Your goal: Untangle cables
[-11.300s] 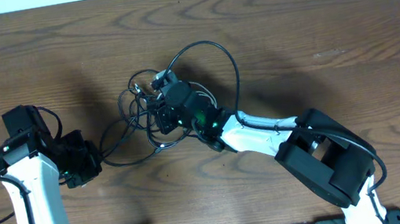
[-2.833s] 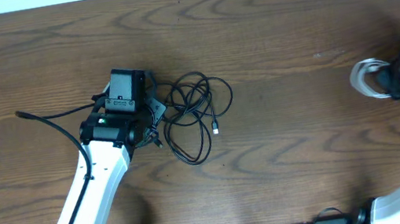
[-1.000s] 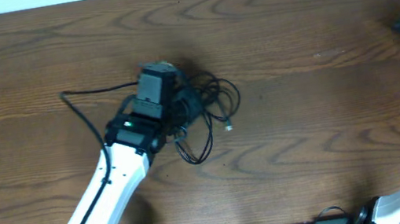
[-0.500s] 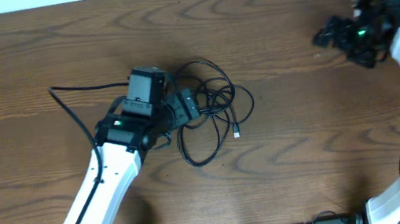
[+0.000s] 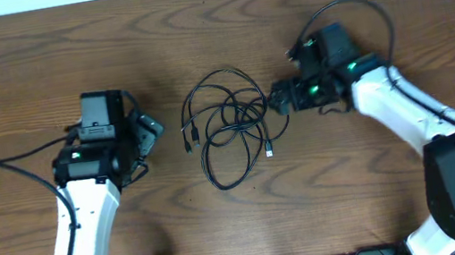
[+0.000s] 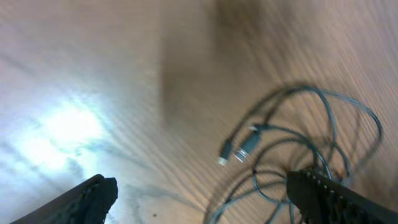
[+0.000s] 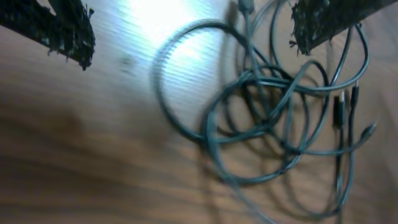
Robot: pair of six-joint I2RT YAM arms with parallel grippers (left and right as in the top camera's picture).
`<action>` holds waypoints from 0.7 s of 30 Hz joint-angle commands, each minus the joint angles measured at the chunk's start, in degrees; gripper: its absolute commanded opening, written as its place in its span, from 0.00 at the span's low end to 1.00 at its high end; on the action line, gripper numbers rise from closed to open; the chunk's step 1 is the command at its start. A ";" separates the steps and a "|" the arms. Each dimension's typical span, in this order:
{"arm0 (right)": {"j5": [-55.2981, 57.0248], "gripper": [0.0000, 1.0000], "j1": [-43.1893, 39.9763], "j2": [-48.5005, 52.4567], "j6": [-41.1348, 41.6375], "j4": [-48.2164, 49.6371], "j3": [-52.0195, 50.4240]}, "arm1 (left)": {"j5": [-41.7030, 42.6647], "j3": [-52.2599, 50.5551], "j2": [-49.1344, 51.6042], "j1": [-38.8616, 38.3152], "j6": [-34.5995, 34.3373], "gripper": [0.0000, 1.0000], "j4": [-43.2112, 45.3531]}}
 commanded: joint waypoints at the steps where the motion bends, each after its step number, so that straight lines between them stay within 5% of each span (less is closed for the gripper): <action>1: 0.00 0.99 3.96 -0.79 -2.05 5.44 -3.58 | -1.75 0.61 -0.04 2.56 -3.10 0.94 -1.18; 6: 0.55 0.99 8.48 -0.59 0.81 13.57 -6.19 | -1.75 0.61 -0.04 3.08 -3.08 0.94 -2.27; 15: 6.29 0.94 10.67 2.80 29.97 11.87 -6.19 | -1.75 0.61 -0.04 3.08 -3.08 0.94 -3.19; 21: 2.14 0.76 10.71 6.21 33.05 17.33 -6.19 | -1.73 0.61 -0.04 3.08 -3.08 0.94 -3.28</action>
